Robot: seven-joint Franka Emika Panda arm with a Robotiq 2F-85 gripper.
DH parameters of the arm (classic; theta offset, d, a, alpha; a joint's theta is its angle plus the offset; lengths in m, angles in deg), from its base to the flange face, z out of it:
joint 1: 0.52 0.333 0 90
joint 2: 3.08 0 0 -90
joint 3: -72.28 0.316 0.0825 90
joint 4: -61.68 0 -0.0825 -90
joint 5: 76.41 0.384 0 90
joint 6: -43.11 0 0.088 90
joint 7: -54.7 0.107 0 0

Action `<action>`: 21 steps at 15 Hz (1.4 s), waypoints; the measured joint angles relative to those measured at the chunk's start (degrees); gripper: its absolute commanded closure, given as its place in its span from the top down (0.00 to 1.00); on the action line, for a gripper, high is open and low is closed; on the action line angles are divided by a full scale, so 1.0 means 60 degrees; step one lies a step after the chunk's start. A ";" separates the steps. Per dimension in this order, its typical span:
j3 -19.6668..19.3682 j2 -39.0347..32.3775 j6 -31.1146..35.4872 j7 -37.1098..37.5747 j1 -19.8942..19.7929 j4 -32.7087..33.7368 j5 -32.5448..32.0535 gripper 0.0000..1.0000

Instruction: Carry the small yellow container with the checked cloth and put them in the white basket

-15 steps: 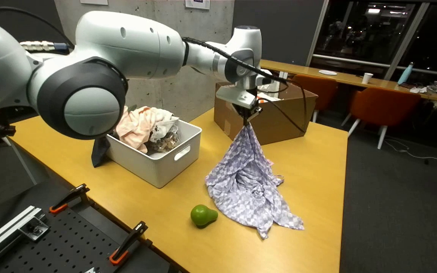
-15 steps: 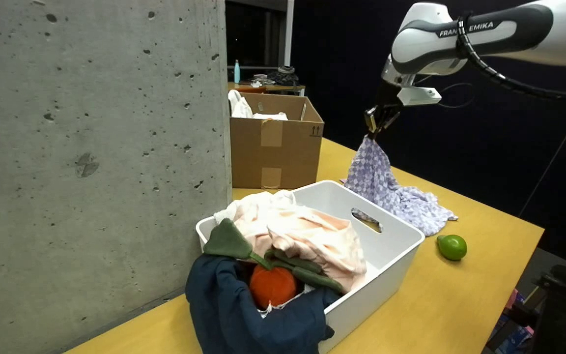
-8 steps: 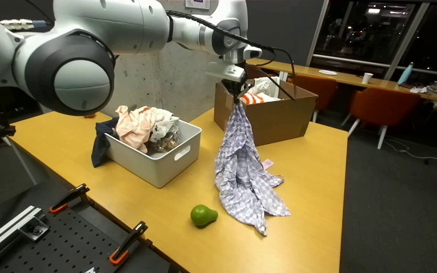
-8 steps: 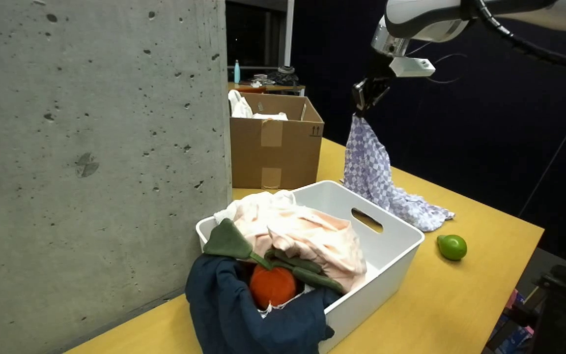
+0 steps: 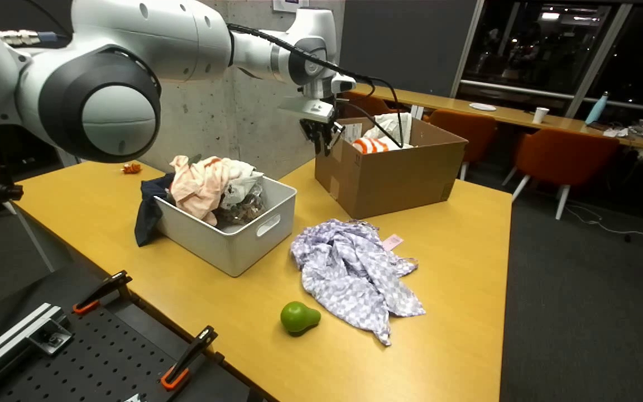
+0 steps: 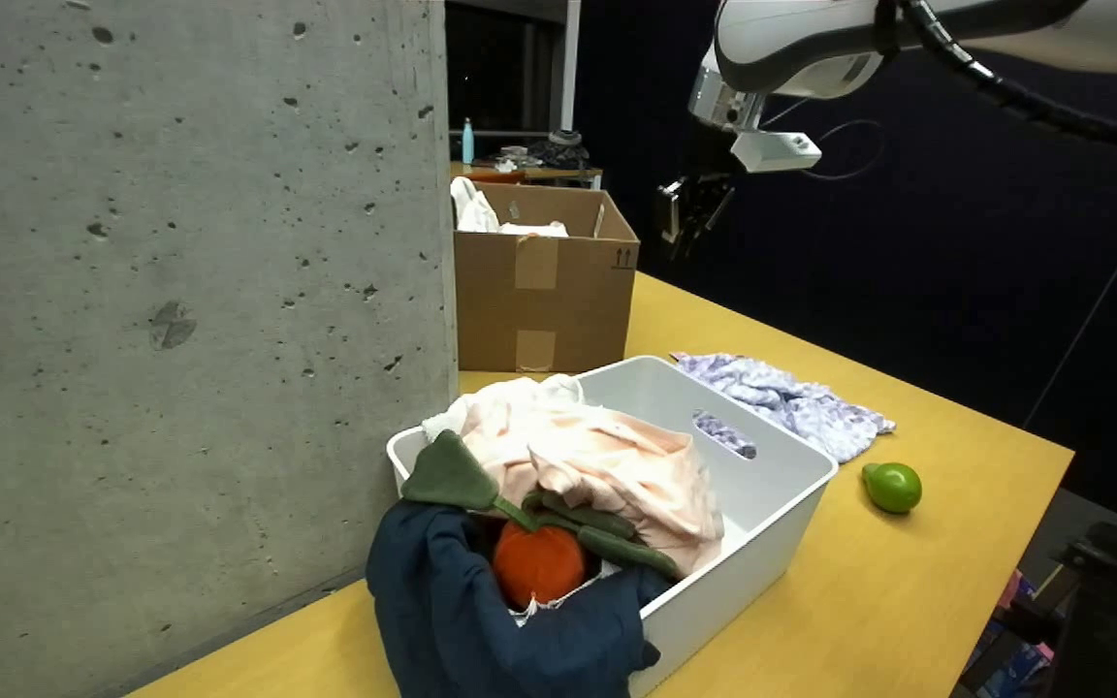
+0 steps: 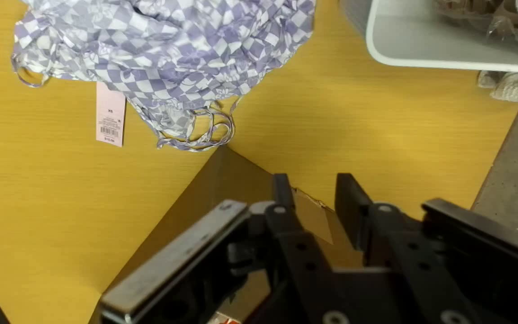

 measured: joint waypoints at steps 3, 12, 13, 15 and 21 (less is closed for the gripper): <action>-0.0024 0.0000 -0.0005 -0.0152 -0.0107 -0.0097 0.0000 0.85; -0.0023 -0.0029 0.0041 -0.0914 -0.1108 -0.1624 0.0066 1.00; -0.0022 -0.0029 0.0082 -0.0915 -0.1117 -0.1898 0.0066 1.00; -0.0017 -0.0025 0.0292 -0.0914 -0.1100 -0.2483 0.0067 1.00; -0.0041 -0.0084 0.1501 -0.0893 -0.1183 -0.4119 0.0066 1.00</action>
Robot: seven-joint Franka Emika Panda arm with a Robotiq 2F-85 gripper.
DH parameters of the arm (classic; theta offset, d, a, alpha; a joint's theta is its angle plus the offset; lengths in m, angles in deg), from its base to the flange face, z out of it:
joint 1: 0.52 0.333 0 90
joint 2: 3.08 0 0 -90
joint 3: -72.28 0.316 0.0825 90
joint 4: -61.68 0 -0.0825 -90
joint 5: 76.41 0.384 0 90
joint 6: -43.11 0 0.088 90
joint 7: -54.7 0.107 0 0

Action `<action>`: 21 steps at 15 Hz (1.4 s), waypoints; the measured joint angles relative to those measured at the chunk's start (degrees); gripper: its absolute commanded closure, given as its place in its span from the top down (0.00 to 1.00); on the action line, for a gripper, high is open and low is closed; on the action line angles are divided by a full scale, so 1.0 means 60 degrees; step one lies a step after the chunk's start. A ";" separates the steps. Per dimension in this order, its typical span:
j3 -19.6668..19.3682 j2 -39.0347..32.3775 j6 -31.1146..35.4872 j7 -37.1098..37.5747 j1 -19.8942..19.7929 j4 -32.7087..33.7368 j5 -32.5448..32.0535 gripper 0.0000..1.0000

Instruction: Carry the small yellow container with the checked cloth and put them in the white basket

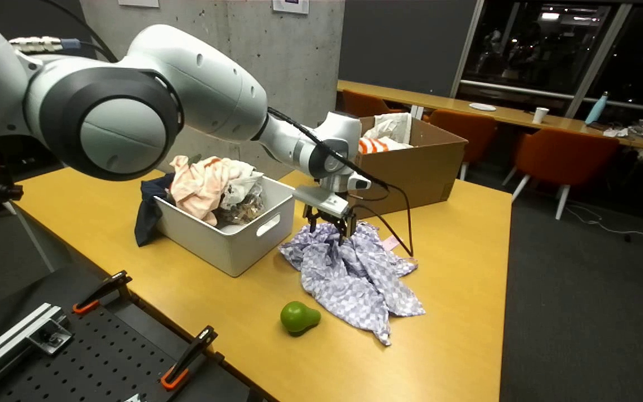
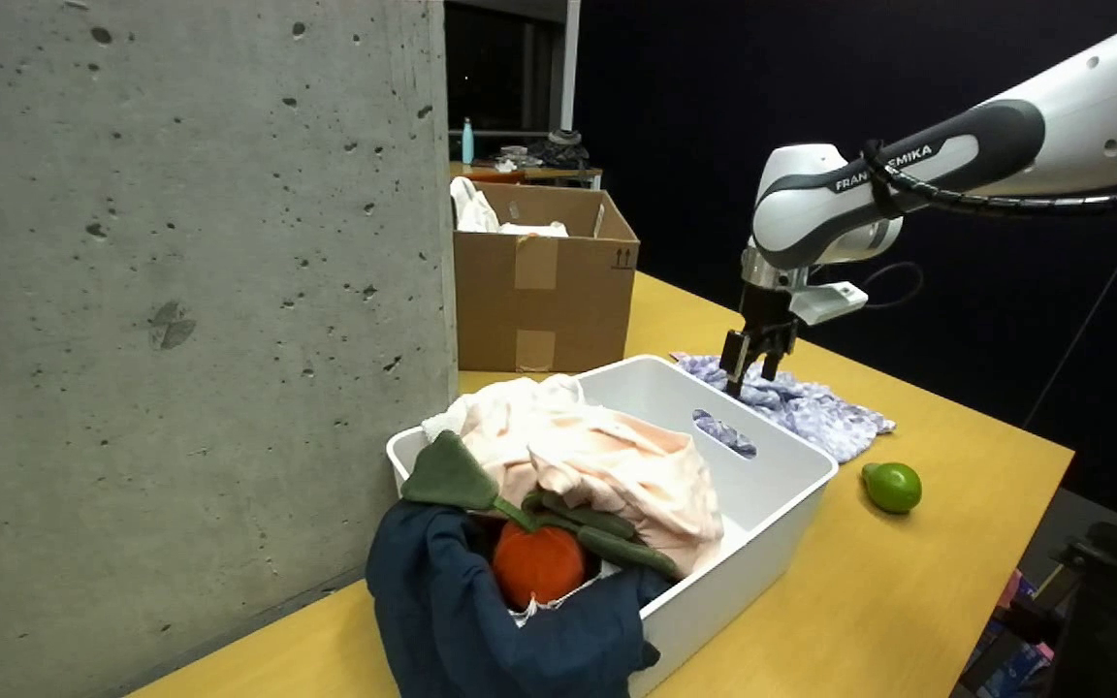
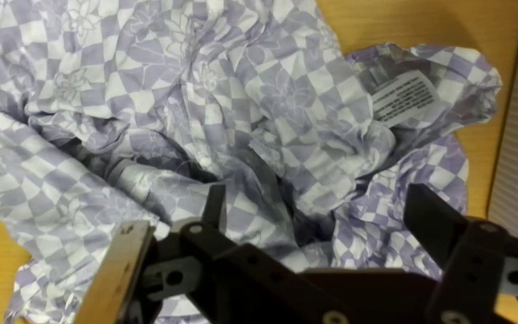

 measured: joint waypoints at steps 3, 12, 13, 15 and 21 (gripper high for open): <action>-0.0066 -0.0117 0.0373 0.0085 -0.0032 -0.0239 -0.0019 1.00; -0.0236 -0.0346 0.0396 0.0447 -0.0229 0.0151 -0.0029 1.00; -0.0232 -0.0448 0.0384 0.0473 -0.0229 0.0317 -0.0029 1.00; -0.0223 -0.0654 0.0370 0.0518 -0.0229 0.0654 -0.0026 1.00; -0.0220 -0.1340 0.0080 0.0659 -0.0229 0.1689 -0.0025 1.00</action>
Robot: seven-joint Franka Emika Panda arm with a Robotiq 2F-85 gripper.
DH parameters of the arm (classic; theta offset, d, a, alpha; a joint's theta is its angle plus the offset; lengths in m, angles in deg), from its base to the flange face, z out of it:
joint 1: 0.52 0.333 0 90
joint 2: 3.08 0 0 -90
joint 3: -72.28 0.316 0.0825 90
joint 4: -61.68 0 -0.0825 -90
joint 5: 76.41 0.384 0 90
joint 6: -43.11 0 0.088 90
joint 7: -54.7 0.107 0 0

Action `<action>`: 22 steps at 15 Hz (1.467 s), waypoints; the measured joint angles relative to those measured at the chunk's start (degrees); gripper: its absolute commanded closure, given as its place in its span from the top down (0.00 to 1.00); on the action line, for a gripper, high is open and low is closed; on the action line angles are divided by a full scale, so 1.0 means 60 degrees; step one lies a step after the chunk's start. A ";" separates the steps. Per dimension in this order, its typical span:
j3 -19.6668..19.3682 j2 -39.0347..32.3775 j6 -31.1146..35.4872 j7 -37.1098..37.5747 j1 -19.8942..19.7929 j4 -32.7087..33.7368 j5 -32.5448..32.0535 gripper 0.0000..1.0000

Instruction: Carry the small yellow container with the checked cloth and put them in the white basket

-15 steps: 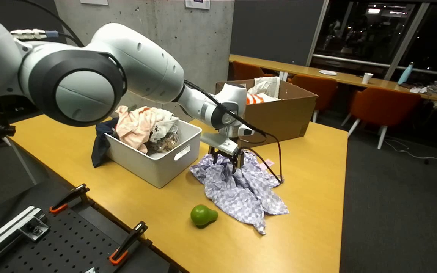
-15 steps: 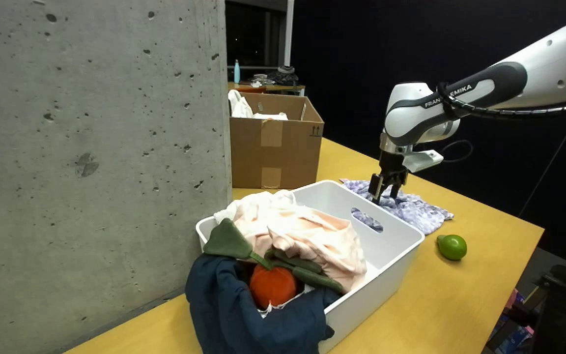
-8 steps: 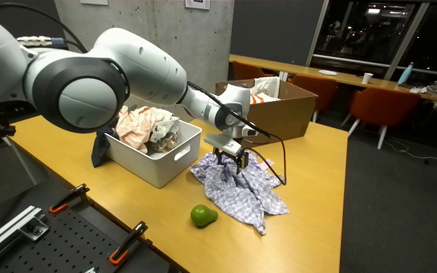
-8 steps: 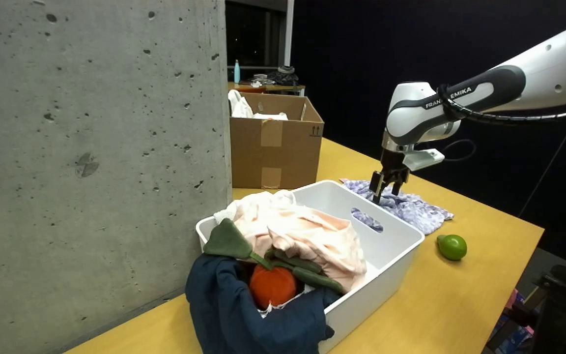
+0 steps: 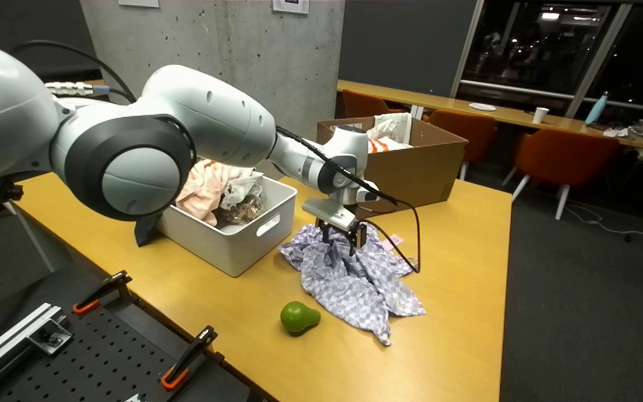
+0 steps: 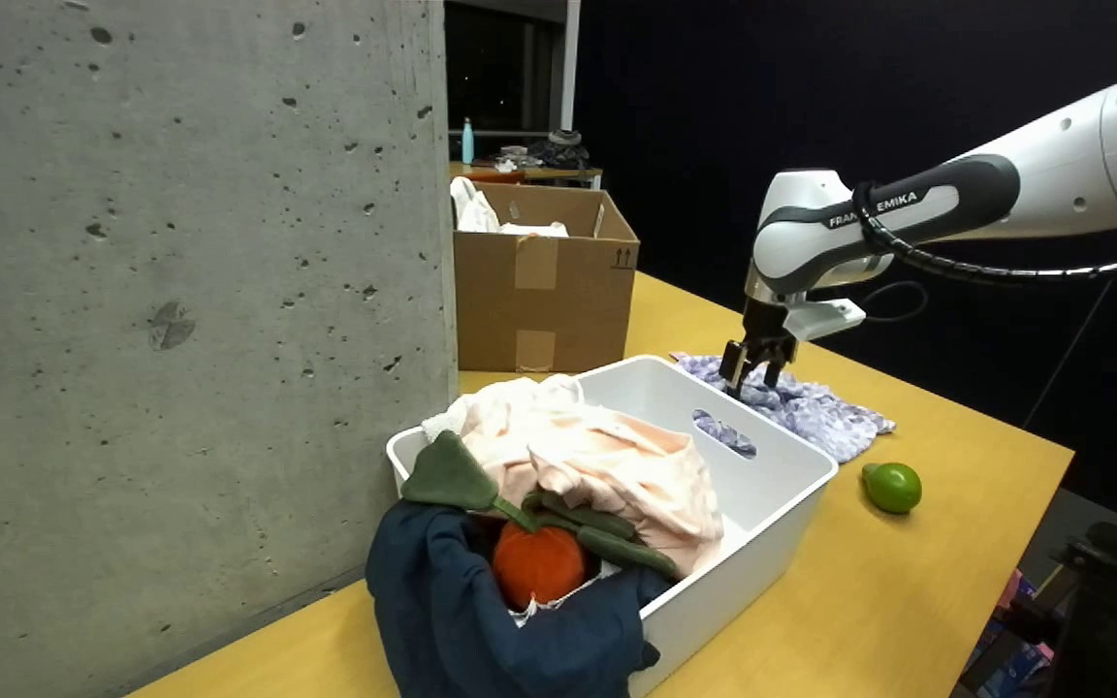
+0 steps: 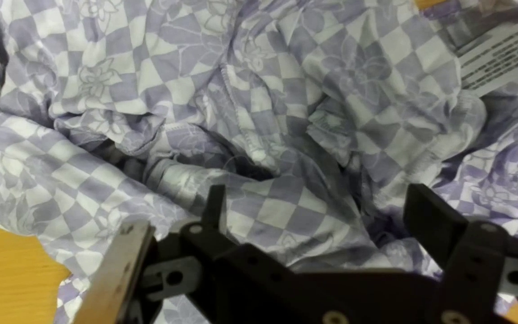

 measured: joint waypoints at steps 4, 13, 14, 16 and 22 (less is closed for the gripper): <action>0.0000 -0.0430 -0.0257 0.0044 0.0000 0.0642 -0.0001 1.00; -0.0003 -0.1335 -0.0397 0.0082 0.0000 0.2145 -0.0005 1.00; -0.0003 -0.1440 -0.0406 0.0082 0.0000 0.2290 -0.0005 0.82; -0.0003 -0.1655 -0.0452 0.0081 -0.0012 0.2577 -0.0005 0.68; -0.0003 -0.1767 -0.0445 0.0076 -0.0111 0.2654 -0.0007 0.20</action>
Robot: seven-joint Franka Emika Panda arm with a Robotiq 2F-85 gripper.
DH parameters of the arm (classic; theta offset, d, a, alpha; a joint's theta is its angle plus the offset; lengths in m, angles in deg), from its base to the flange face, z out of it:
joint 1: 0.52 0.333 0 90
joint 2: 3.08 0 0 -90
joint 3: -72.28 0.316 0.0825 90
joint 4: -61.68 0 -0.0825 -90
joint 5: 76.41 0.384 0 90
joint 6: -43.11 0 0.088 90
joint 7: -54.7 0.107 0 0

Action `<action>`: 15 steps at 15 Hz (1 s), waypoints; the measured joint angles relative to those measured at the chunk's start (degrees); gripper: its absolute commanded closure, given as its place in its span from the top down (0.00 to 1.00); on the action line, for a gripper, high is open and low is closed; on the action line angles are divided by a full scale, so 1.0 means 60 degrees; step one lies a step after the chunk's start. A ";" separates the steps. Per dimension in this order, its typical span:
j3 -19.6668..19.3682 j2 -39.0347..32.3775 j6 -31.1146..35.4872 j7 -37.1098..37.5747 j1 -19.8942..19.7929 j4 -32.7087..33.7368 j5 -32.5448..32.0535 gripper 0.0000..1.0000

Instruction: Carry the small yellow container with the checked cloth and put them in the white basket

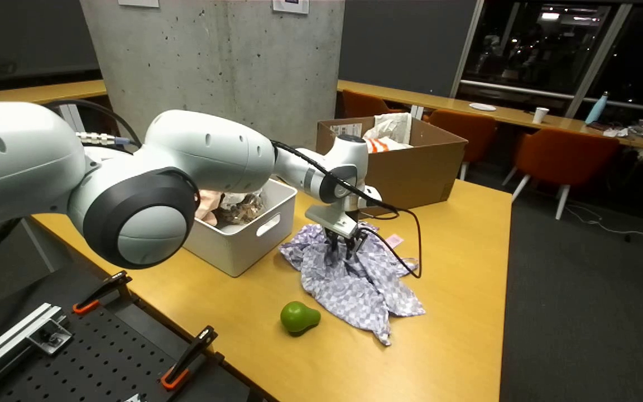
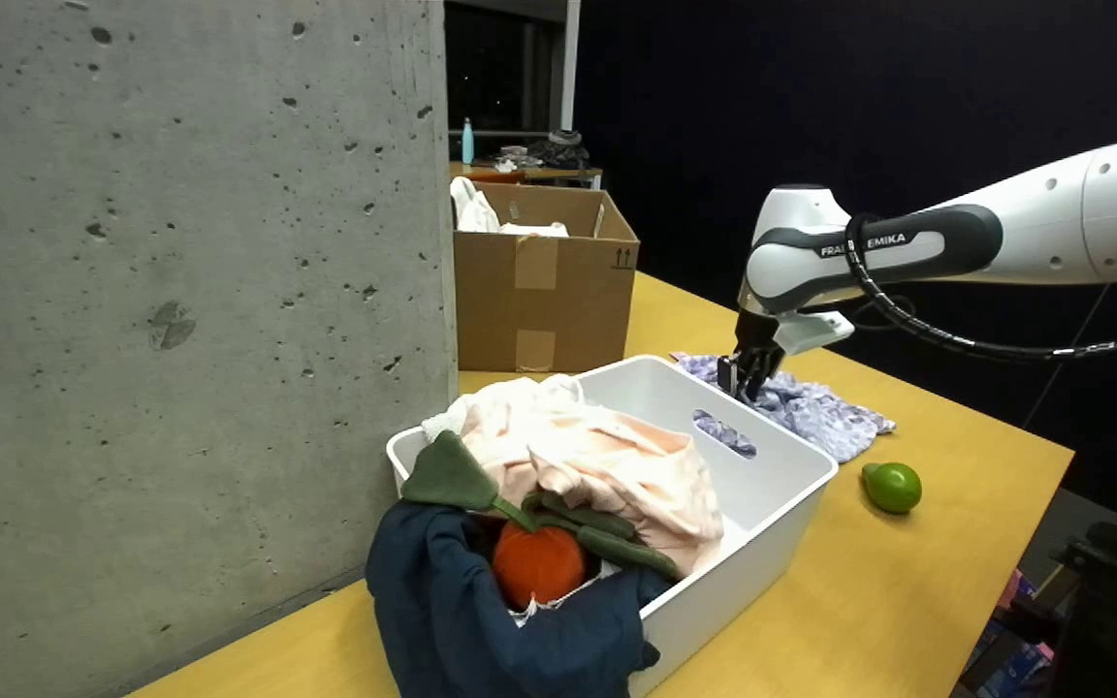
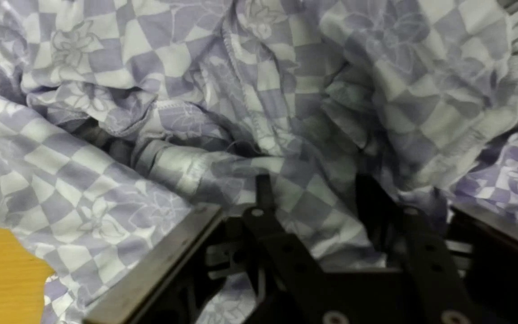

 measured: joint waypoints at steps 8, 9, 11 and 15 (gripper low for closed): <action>0.0000 0.0046 0.0000 0.0000 -0.0103 0.0132 0.0000 0.78; 0.0000 0.0070 0.0000 0.0000 -0.0104 0.0213 0.0000 0.86; 0.0006 0.0100 -0.0028 -0.0001 -0.0103 0.0508 0.0000 0.99; 0.0088 0.0171 0.0033 -0.0122 -0.0045 0.0892 0.0009 1.00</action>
